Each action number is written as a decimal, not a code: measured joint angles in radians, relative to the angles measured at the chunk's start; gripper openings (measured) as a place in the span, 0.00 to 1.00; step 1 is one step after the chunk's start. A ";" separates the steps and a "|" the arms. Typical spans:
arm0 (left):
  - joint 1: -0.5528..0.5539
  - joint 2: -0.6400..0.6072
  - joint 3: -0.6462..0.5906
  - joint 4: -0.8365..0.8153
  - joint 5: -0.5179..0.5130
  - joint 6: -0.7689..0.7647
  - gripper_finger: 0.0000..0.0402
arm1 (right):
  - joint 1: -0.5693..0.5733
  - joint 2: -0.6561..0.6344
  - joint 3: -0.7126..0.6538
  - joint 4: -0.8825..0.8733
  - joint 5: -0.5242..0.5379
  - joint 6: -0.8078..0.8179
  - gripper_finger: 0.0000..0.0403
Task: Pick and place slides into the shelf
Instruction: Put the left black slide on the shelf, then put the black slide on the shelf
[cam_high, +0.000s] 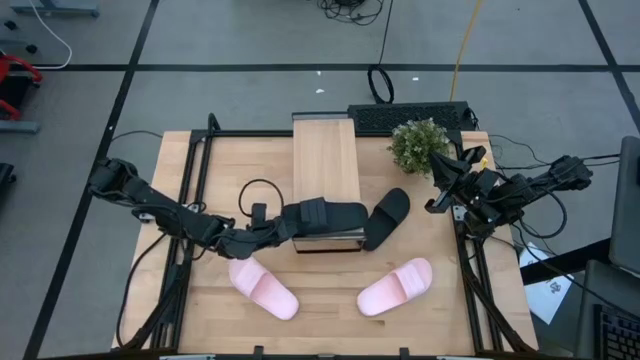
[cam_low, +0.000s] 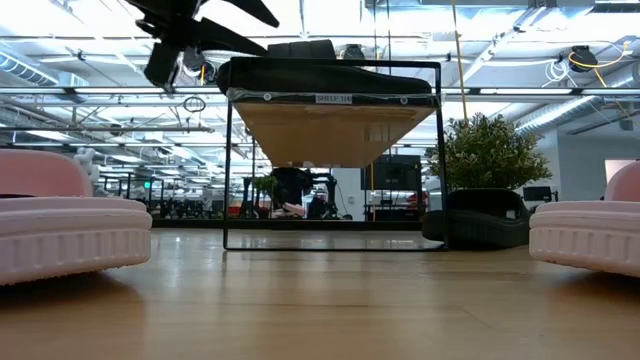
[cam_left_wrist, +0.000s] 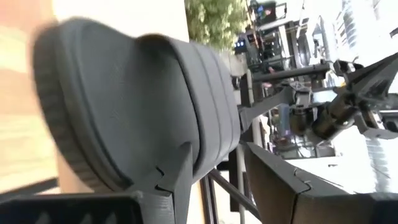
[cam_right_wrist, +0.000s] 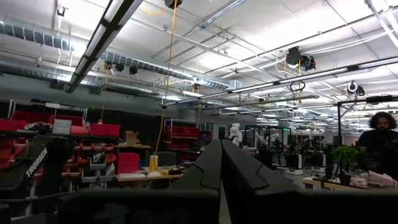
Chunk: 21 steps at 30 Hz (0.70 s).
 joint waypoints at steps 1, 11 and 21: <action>-0.004 -0.012 0.000 -0.010 -0.013 0.007 0.35 | 0.000 0.000 0.000 0.000 0.000 0.000 0.00; -0.053 -0.143 0.000 -0.199 -0.126 -0.002 0.35 | 0.000 -0.001 0.000 0.000 0.002 -0.022 0.00; -0.123 -0.291 0.000 -0.404 -0.253 -0.003 0.35 | 0.112 -0.031 0.000 -0.224 0.440 -0.132 0.00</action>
